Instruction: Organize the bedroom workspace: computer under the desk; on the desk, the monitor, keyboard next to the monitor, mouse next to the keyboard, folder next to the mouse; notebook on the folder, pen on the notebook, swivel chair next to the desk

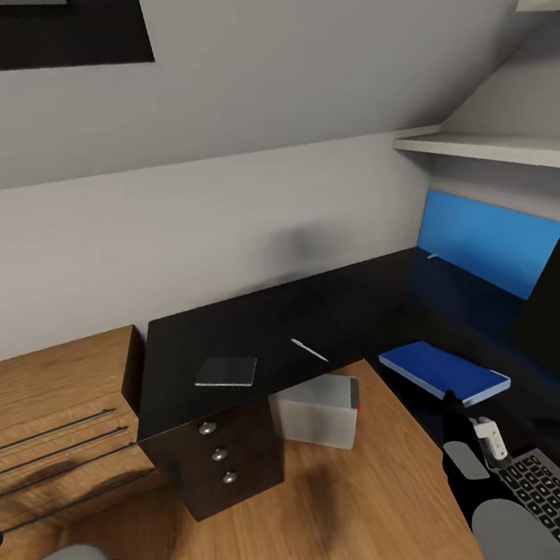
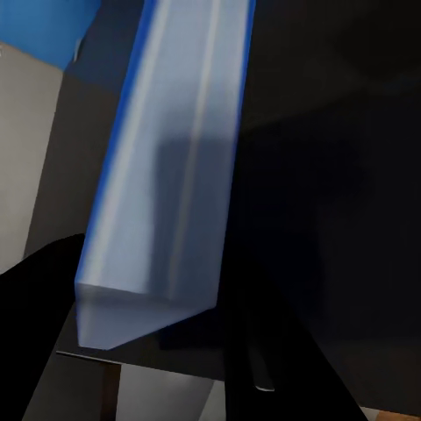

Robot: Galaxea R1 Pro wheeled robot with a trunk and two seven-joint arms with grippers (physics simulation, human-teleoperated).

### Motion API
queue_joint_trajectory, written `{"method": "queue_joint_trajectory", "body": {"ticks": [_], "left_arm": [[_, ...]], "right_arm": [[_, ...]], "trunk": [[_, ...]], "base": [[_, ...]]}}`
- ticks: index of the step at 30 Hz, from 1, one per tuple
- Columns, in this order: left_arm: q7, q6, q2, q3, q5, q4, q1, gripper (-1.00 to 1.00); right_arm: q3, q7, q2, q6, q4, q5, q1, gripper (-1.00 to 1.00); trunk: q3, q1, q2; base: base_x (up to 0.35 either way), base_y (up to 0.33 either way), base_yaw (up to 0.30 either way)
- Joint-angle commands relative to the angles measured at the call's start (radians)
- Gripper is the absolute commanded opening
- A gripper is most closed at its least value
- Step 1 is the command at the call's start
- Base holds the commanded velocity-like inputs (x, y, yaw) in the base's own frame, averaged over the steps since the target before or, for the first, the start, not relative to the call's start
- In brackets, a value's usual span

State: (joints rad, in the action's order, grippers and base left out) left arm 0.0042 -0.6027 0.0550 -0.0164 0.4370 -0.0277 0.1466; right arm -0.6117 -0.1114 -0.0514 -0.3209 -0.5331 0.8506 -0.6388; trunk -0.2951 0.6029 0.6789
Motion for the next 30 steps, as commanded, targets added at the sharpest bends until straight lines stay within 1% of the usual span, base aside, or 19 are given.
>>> {"method": "queue_joint_trajectory", "body": {"ticks": [1, 21, 30], "left_arm": [[0.000, -0.003, 0.000, -0.002, 0.003, 0.000, 0.001, 1.00], [0.000, -0.003, 0.000, -0.002, 0.003, 0.000, 0.001, 1.00], [-0.001, -0.003, 0.000, -0.002, 0.003, 0.000, 0.001, 1.00]], "right_arm": [[-0.008, -0.010, -0.001, 0.001, 0.034, 0.027, -0.001, -1.00], [-0.007, 0.010, 0.000, 0.016, 0.036, 0.025, -0.001, -1.00], [-0.006, 0.010, 0.000, 0.025, 0.036, 0.025, -0.001, -1.00]], "trunk": [[-0.001, 0.000, 0.001], [-0.001, 0.000, 0.001], [-0.030, 0.035, 0.064]], "base": [[0.000, 0.000, 0.000], [0.000, 0.000, 0.000], [0.000, 0.000, 0.000]]}}
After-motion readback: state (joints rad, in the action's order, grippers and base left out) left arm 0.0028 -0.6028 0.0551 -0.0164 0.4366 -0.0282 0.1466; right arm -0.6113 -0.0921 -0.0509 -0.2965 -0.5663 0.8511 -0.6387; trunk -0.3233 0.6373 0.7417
